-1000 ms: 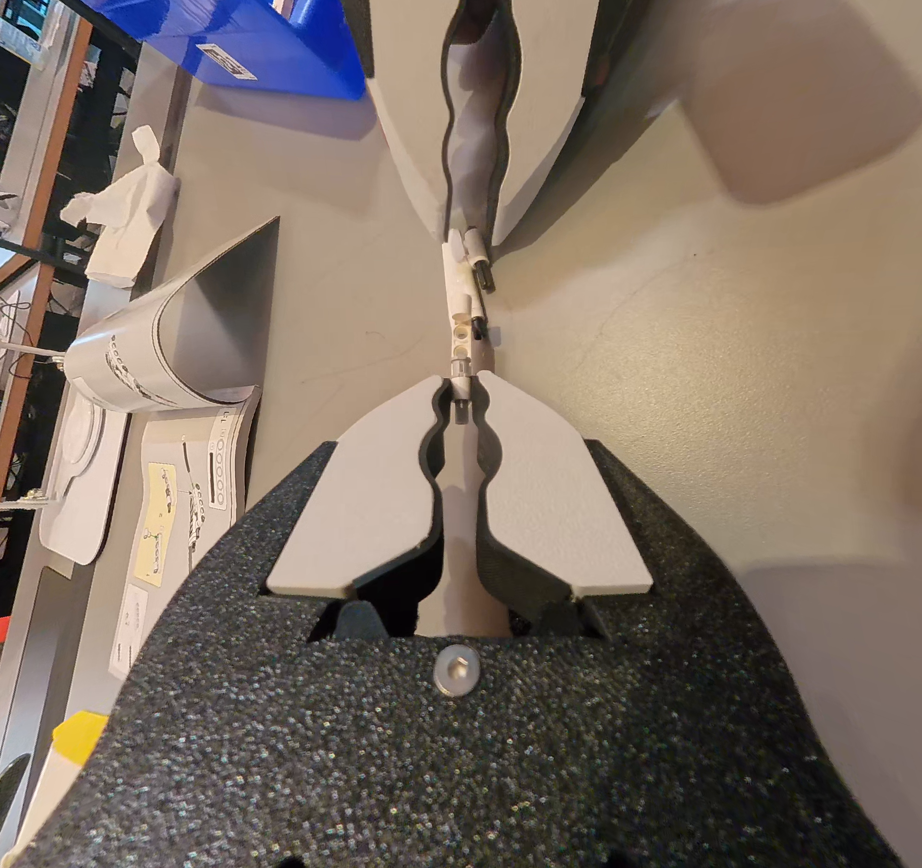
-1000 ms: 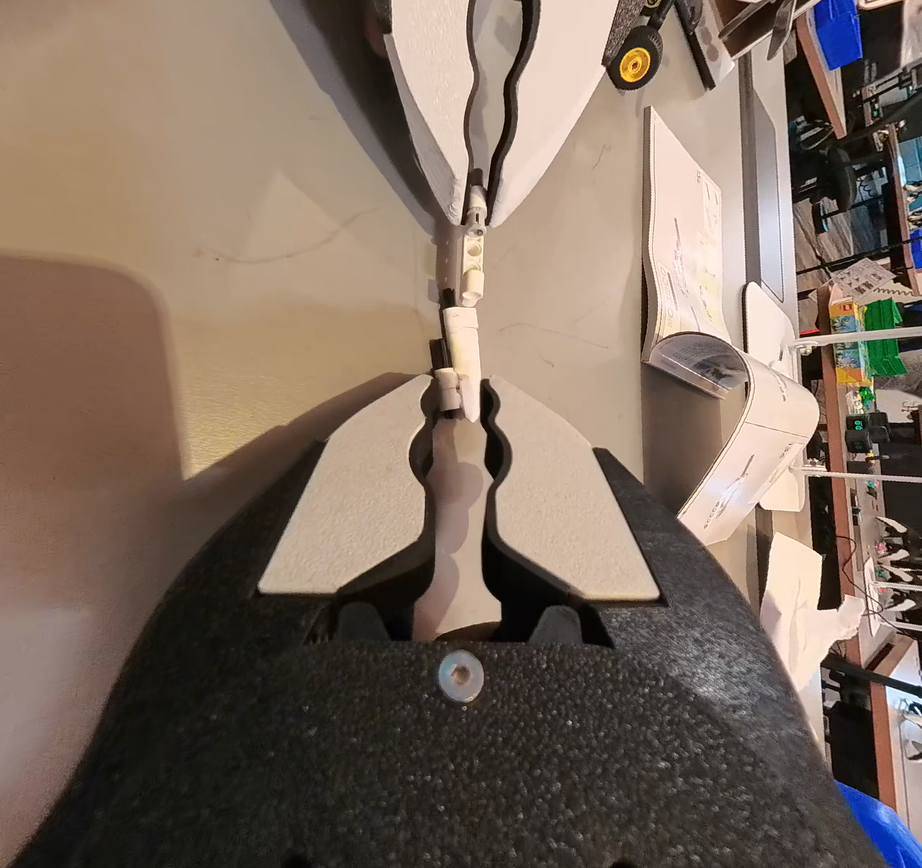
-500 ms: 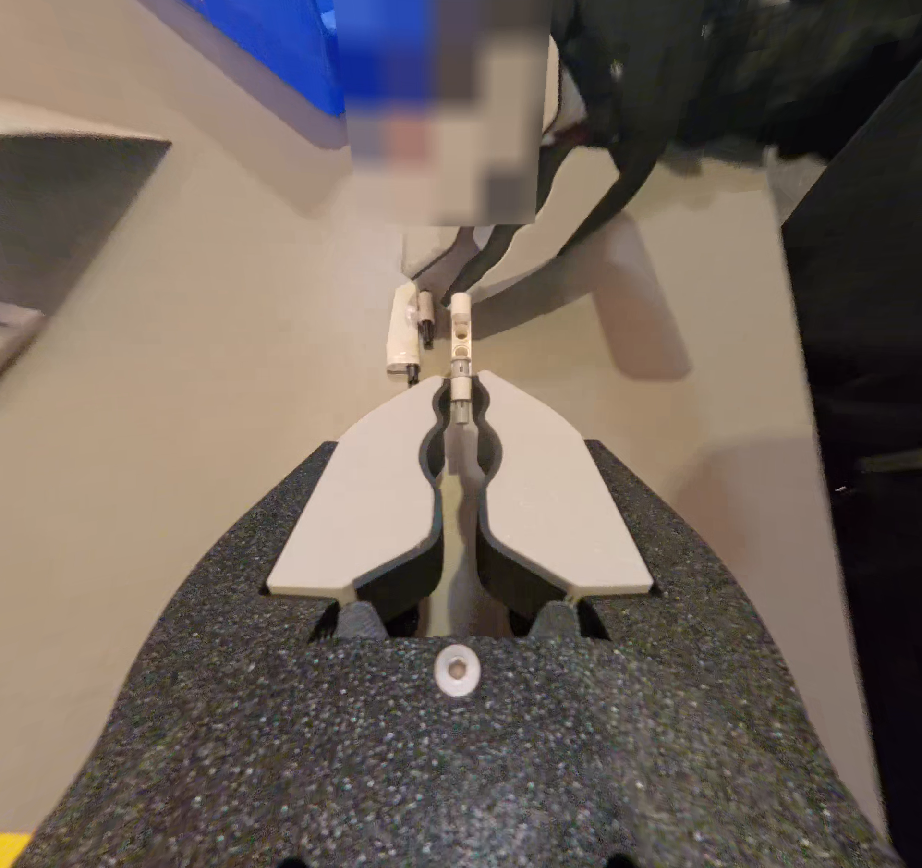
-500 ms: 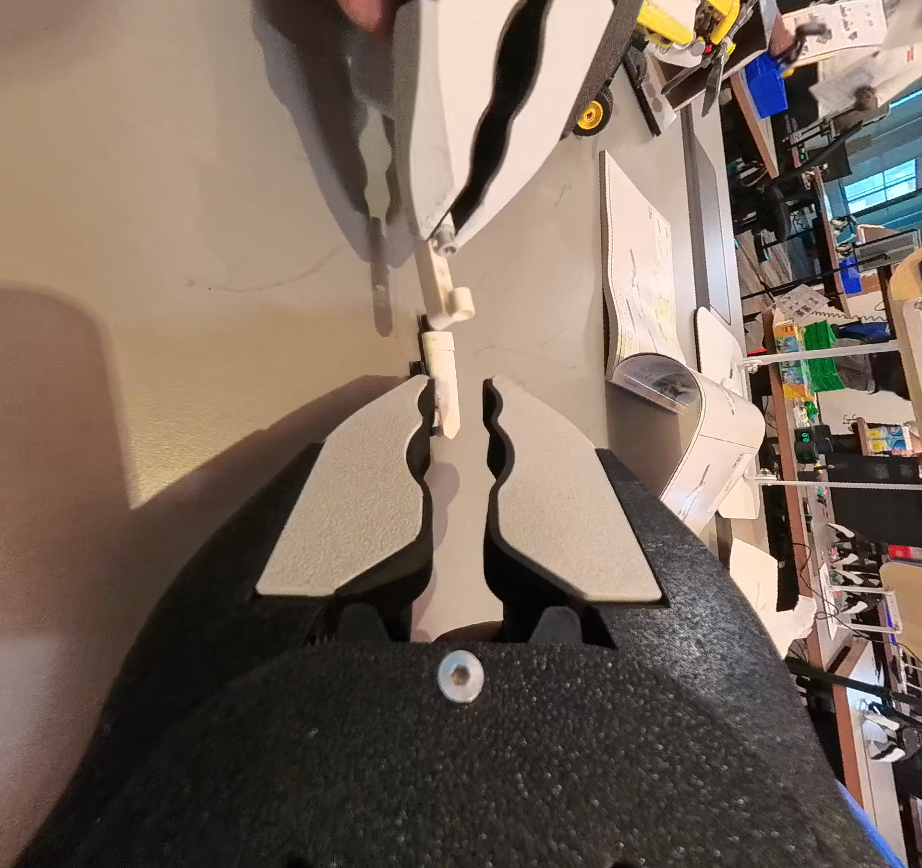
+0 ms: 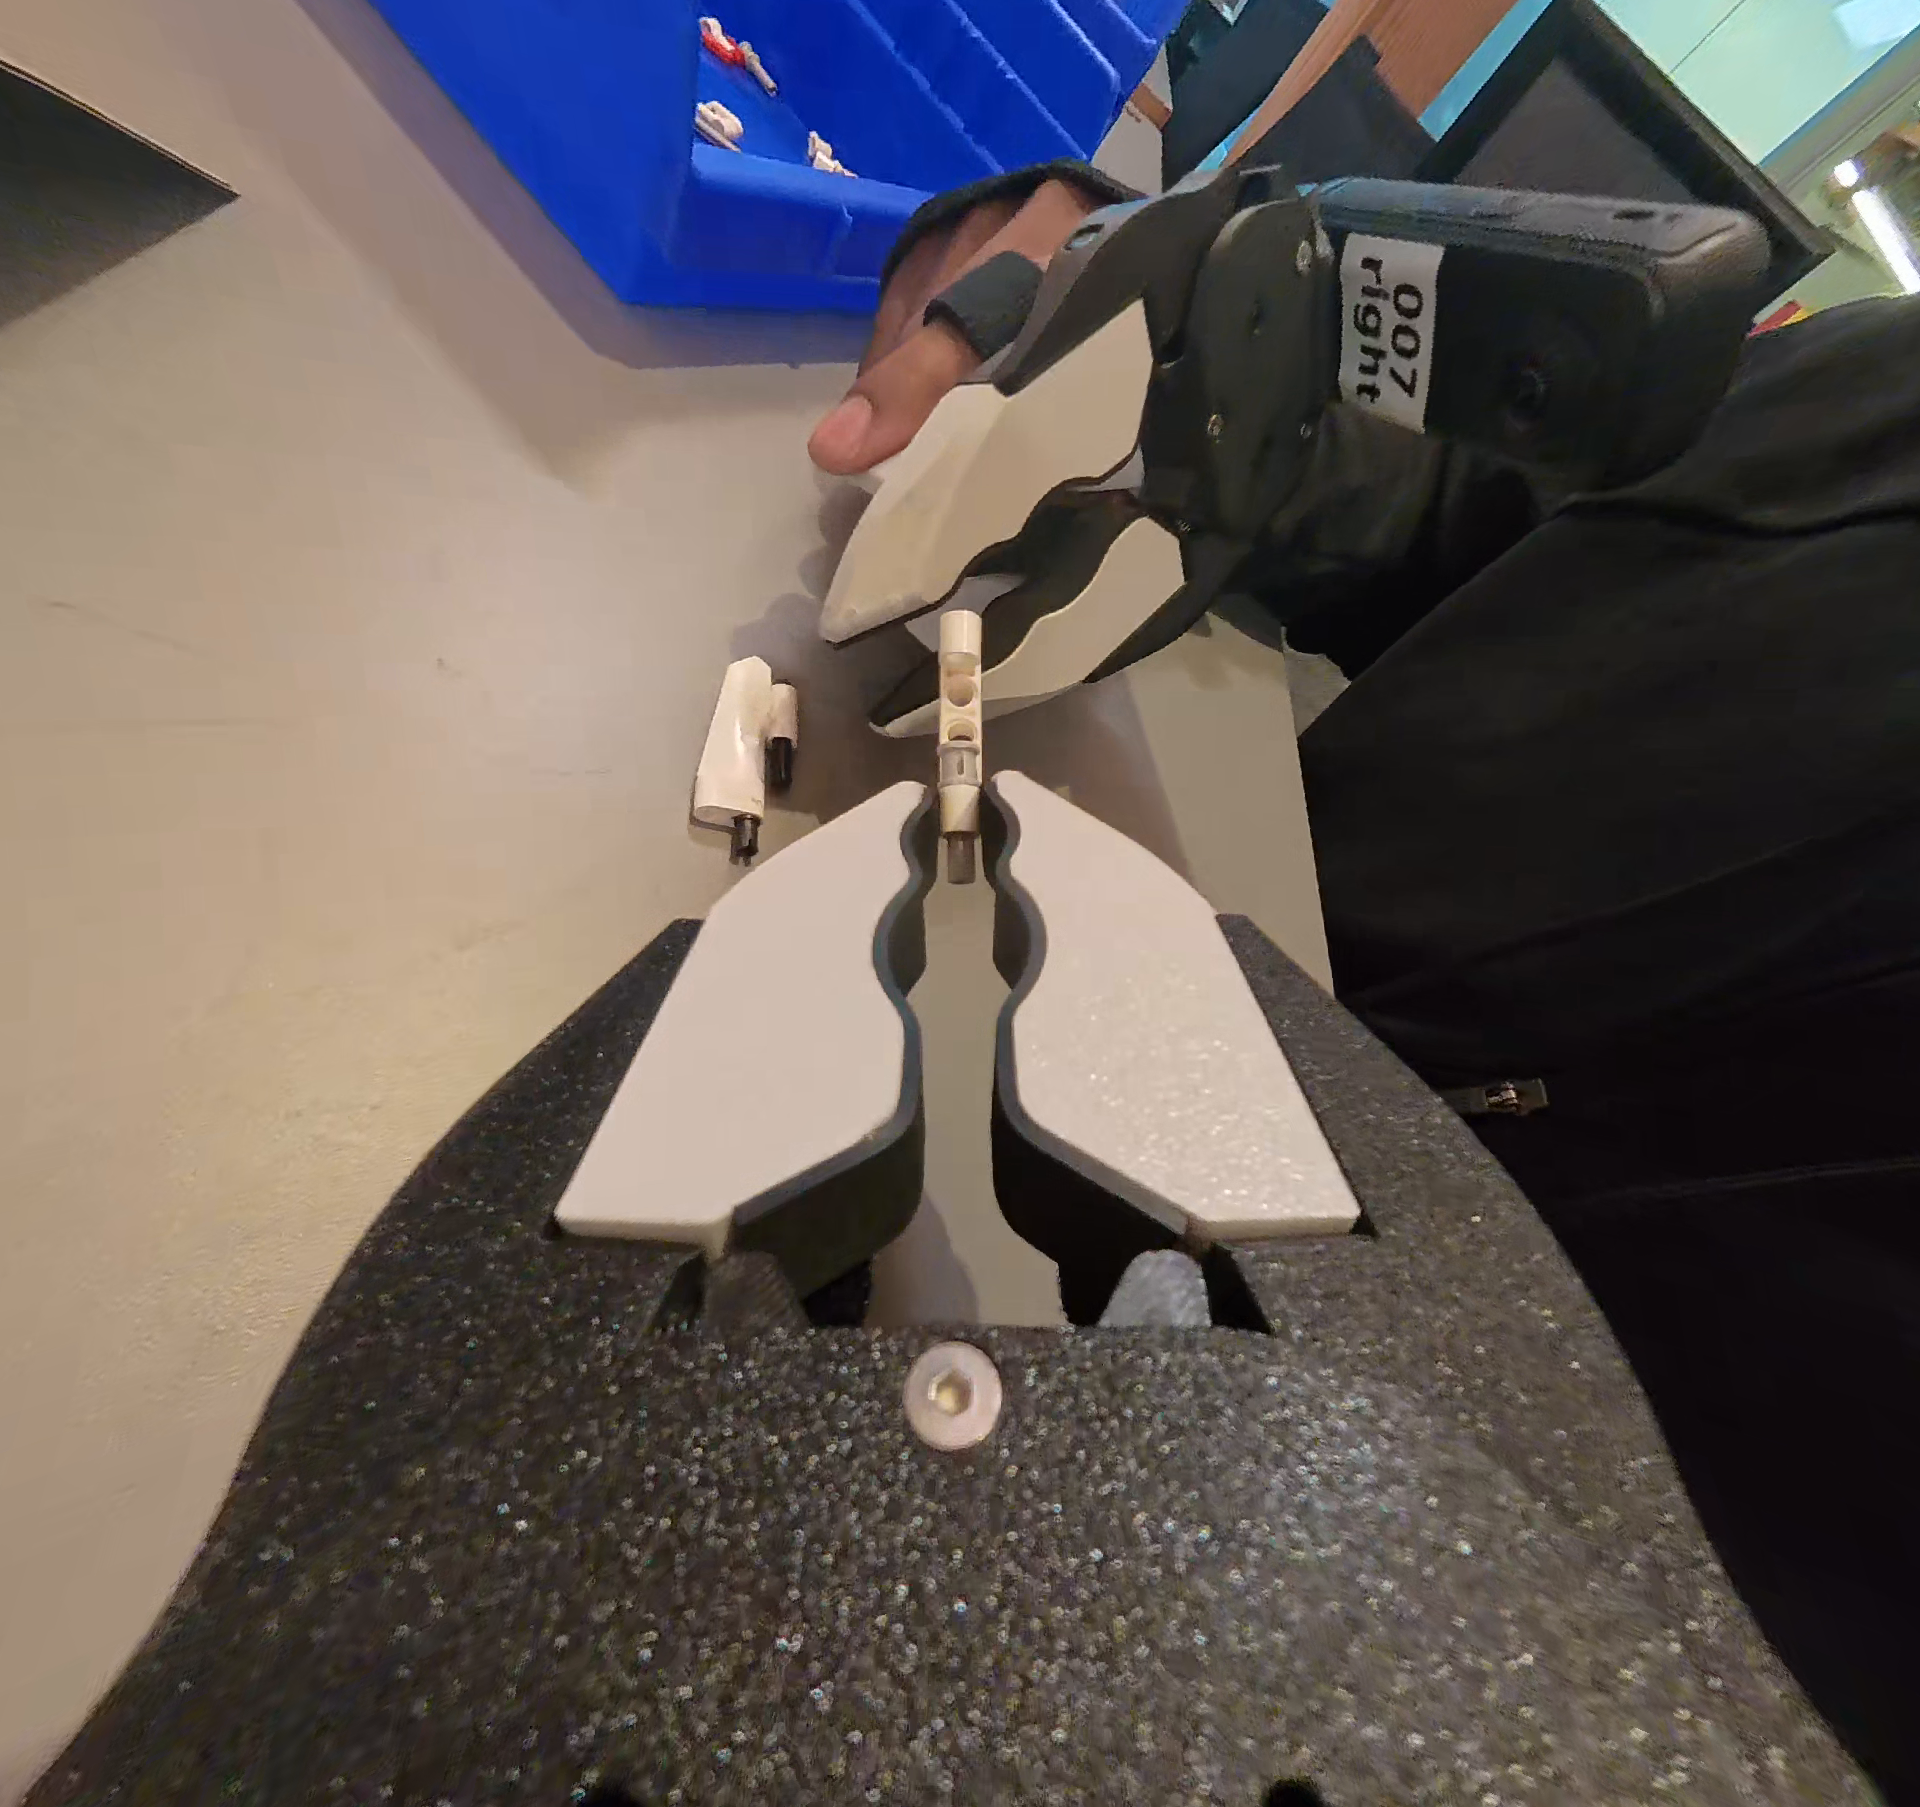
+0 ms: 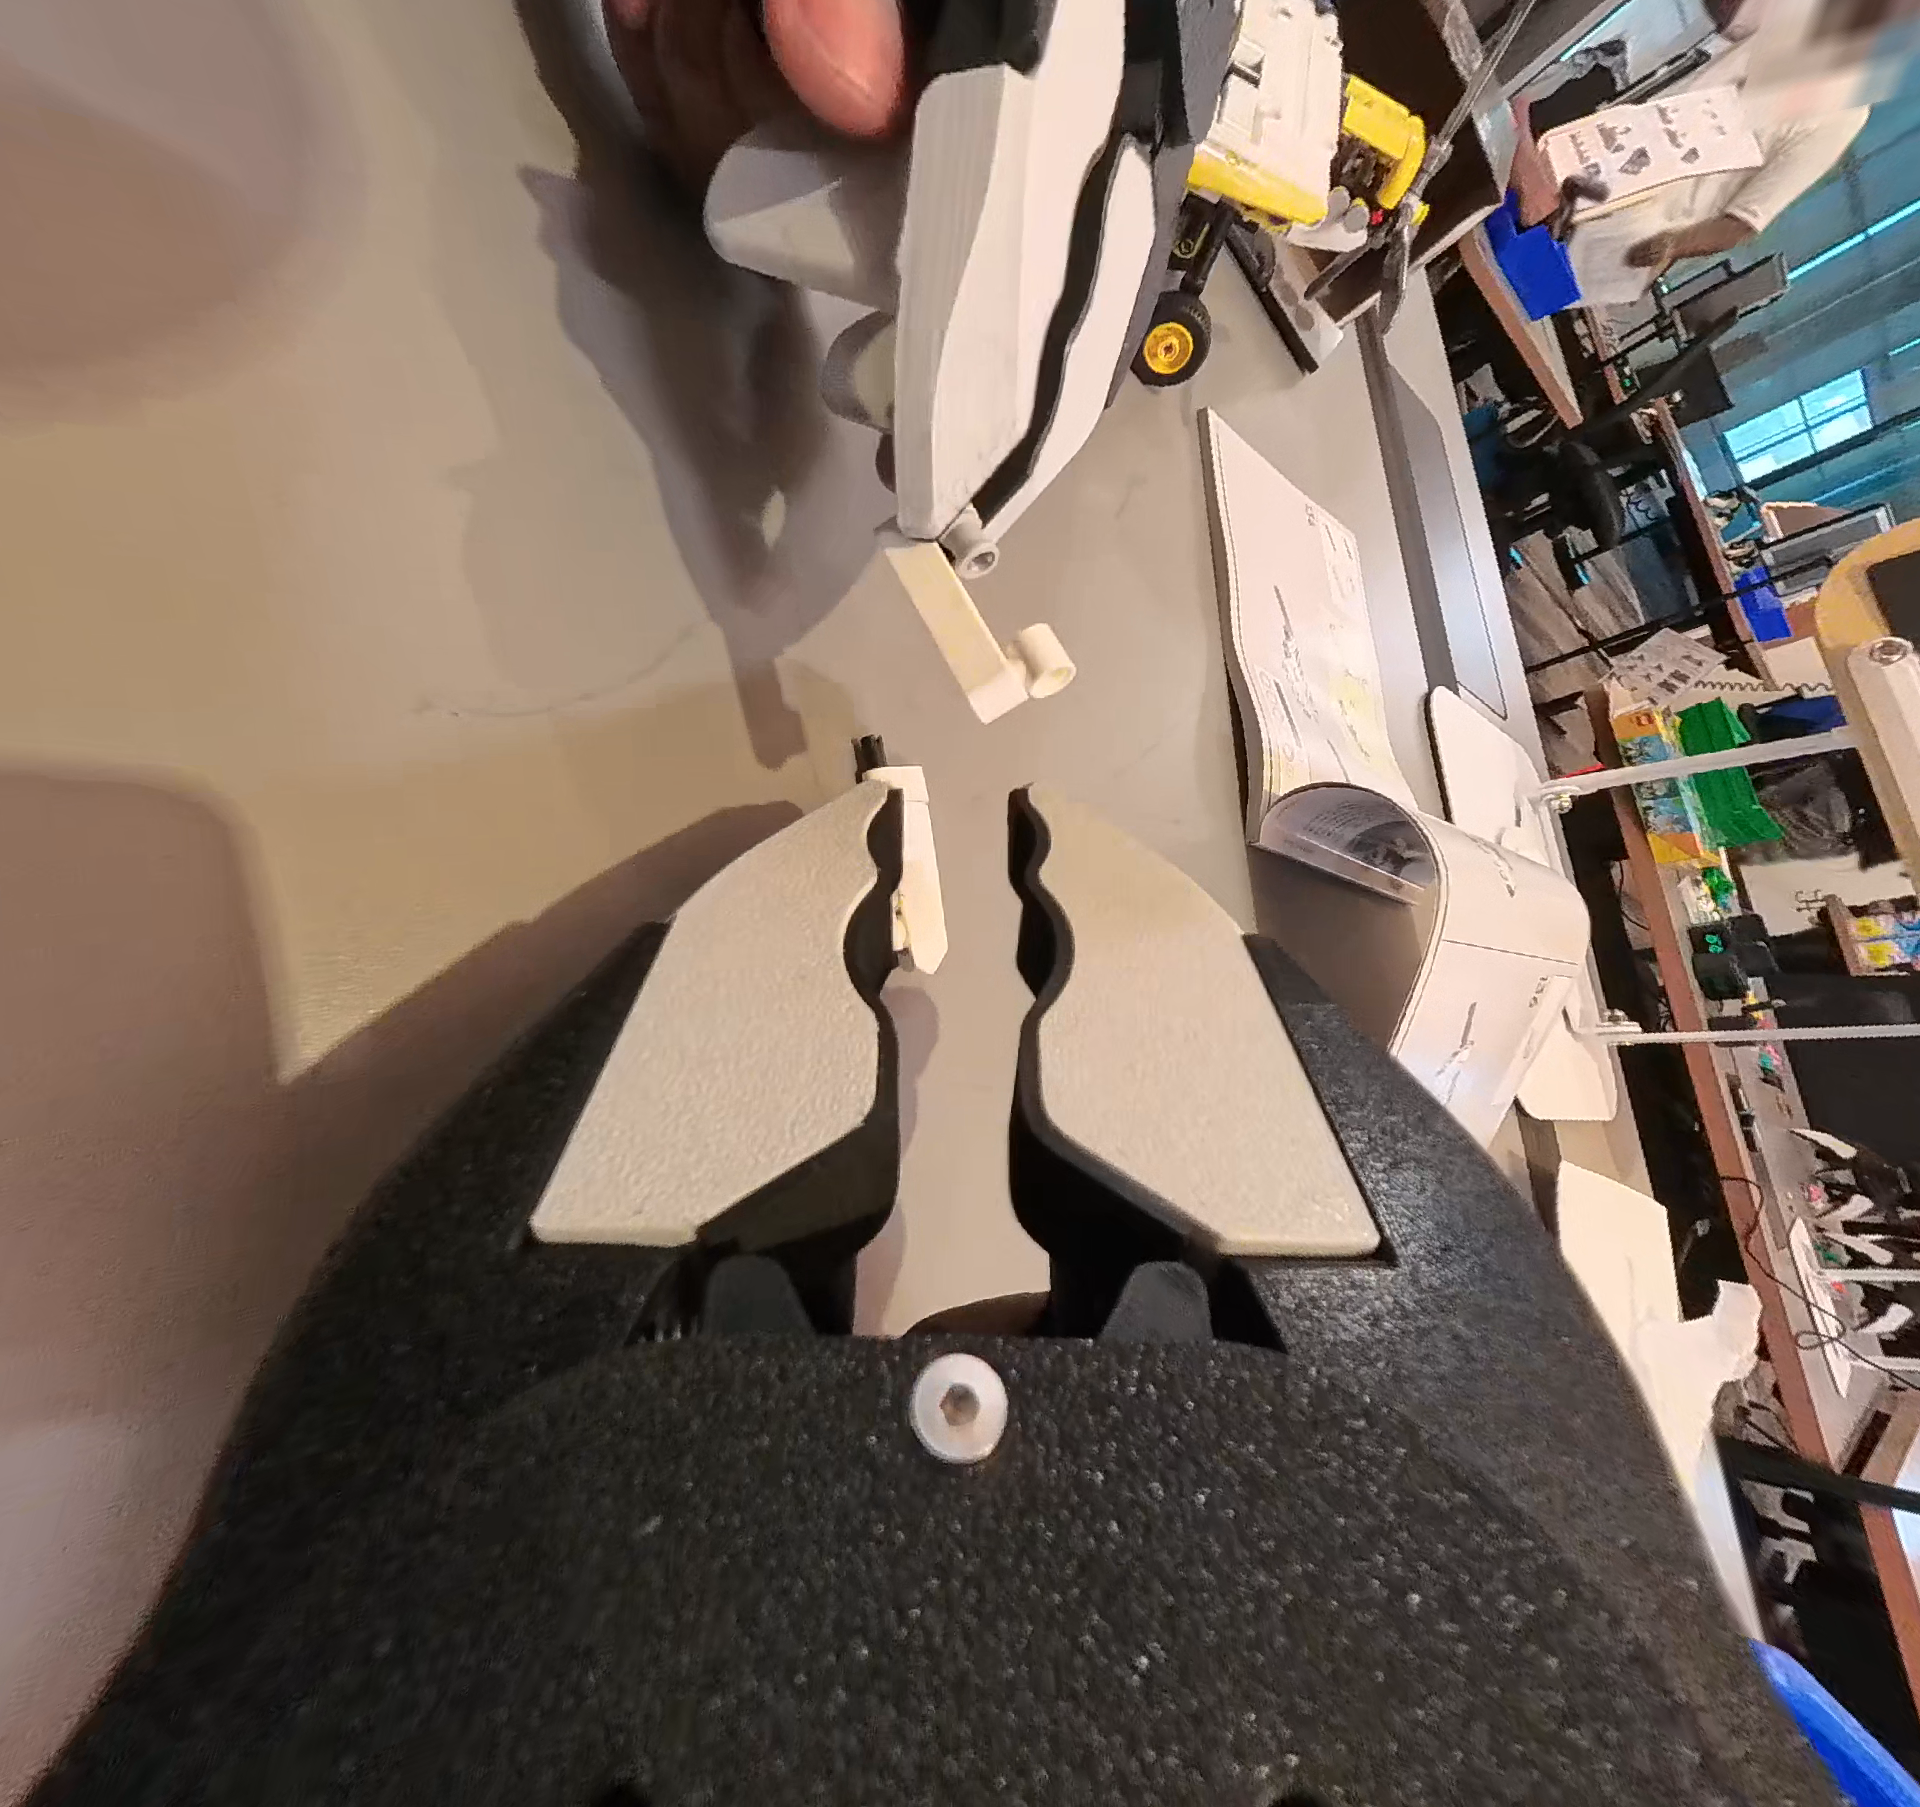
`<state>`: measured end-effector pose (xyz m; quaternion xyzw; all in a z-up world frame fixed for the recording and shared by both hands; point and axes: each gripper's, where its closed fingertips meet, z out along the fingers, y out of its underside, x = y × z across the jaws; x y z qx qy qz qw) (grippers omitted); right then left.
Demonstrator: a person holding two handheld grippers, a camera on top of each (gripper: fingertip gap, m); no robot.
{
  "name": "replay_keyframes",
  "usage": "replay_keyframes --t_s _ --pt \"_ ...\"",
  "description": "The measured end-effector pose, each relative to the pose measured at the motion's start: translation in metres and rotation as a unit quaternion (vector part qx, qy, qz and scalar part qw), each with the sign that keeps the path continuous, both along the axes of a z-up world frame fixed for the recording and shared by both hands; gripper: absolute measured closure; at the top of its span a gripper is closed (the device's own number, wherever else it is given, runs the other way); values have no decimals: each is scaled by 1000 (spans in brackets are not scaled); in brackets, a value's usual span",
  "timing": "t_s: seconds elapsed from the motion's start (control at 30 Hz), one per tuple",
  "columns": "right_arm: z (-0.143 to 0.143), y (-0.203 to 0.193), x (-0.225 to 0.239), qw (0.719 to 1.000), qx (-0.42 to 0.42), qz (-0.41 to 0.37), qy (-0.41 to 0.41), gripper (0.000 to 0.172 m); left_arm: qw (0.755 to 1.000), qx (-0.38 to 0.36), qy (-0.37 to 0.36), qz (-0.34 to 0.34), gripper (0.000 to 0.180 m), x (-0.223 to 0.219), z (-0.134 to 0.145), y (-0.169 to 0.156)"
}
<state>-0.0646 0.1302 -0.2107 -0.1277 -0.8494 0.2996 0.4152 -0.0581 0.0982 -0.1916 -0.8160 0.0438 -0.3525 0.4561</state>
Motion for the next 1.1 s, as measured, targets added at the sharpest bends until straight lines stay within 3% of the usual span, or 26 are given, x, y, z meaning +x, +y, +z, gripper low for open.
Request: replay_keyframes --t_s 0.33,0.53,0.73,0.93,1.1 --pt "17 -5 2 996 24 19 81 148 999 -28 -18 4 173 1 -5 -1" --pt "11 -15 5 994 46 42 88 144 998 -49 -20 -17 173 9 -12 -4" --pt "5 -17 9 995 44 55 70 153 998 -51 -12 -19 172 11 -15 -3" --pt "0 -13 12 998 6 55 14 153 994 -12 110 -17 154 7 -21 0" --pt "-8 -11 12 998 -18 48 -28 154 964 40 263 -25 154 9 -29 2"
